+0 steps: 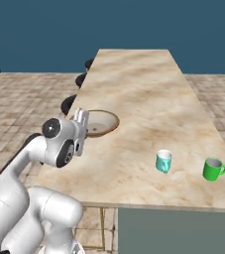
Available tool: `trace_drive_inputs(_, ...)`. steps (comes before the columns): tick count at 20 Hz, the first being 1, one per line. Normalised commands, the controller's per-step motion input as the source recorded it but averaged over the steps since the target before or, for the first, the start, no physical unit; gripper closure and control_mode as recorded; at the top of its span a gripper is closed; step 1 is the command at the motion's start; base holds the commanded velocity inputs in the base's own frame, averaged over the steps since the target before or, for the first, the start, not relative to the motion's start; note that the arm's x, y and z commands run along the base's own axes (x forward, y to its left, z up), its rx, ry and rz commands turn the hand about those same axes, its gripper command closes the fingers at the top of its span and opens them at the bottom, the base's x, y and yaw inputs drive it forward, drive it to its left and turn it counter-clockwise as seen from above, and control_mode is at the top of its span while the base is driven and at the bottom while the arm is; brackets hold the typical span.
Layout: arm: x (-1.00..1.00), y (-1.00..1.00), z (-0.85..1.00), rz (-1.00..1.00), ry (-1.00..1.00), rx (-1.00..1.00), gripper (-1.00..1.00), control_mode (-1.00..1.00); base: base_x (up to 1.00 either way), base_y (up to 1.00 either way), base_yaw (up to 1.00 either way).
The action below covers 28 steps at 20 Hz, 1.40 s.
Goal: Clear the mugs and bowl far away from the sink.
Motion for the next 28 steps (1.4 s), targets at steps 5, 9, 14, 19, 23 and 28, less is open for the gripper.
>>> trace_drive_inputs(5,0.71,0.0,-0.35,0.0,0.06,0.02,1.0,-1.0,0.0,0.0,0.0)
trace_drive_inputs(9,0.62,0.0,-0.45,0.0,0.14,0.04,1.0,-1.0,0.0,0.0,0.0)
trace_drive_inputs(14,0.51,0.0,-0.55,0.0,0.17,0.06,1.0,-1.0,0.0,0.0,0.0)
trace_drive_inputs(19,0.37,0.0,-0.66,0.01,0.13,0.05,1.0,-1.0,0.0,0.0,0.0)
trace_drive_inputs(23,0.29,0.0,-0.74,0.03,0.09,0.05,1.0,-1.0,0.0,0.0,0.0)
trace_drive_inputs(28,0.23,0.0,-0.8,0.03,0.1,0.06,1.0,-1.0,0.0,0.0,0.0)
